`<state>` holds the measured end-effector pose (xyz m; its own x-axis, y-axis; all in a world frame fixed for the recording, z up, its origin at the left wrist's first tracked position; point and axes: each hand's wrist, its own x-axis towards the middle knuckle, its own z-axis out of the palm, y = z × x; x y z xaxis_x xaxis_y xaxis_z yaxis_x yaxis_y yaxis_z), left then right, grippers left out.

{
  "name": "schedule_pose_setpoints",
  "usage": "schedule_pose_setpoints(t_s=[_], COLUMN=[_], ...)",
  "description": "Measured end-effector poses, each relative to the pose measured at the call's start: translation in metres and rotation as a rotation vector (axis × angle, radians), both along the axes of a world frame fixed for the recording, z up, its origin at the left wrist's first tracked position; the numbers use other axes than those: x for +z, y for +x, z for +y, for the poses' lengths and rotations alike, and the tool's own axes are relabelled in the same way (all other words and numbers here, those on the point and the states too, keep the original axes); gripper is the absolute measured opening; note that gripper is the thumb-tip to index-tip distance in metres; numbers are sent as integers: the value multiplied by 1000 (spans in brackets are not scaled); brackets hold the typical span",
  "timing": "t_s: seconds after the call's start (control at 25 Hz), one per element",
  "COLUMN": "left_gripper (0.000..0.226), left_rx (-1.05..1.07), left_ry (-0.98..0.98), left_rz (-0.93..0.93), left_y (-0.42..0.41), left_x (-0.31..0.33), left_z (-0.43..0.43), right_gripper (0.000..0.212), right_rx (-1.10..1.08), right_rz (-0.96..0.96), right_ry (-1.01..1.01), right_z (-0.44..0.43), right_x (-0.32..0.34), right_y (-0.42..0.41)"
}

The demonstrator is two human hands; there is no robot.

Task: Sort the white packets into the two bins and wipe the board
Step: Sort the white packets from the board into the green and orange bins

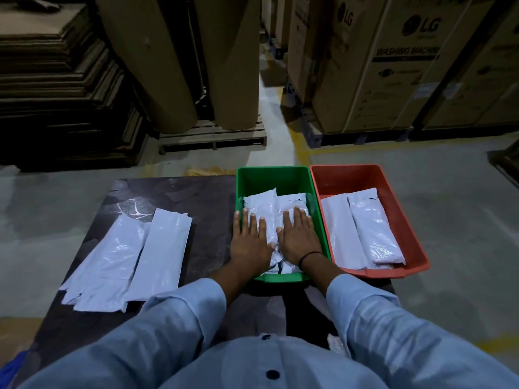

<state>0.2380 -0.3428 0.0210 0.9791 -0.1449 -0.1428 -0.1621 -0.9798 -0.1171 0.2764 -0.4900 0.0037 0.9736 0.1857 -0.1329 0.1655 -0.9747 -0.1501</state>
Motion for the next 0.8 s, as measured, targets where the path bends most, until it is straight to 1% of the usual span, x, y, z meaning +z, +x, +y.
schedule_pose_setpoints(t_s=[0.16,0.24,0.4,0.56,0.68,0.8], left_gripper=[80,77,68,64,65,75], left_rx=[-5,-6,28,63,107,167], left_ry=[-2,-20,-142,-248,-320,-356], left_rz=[15,22,-14,-63,-93,-109], left_y=[1,1,2,7,9,6], left_x=[-1,3,14,26,31,35], left_z=[1,1,6,22,44,74], right_gripper=[62,61,59,56,55,55], right_rx=[-8,-16,-69,-70,-65,-51], right_rz=[15,13,-64,-152,-182,-187], right_ry=[8,57,194,235,260,269], right_z=[0,-1,0,9,25,47], right_x=[2,6,19,34,40,44], right_y=[0,0,1,2,3,2])
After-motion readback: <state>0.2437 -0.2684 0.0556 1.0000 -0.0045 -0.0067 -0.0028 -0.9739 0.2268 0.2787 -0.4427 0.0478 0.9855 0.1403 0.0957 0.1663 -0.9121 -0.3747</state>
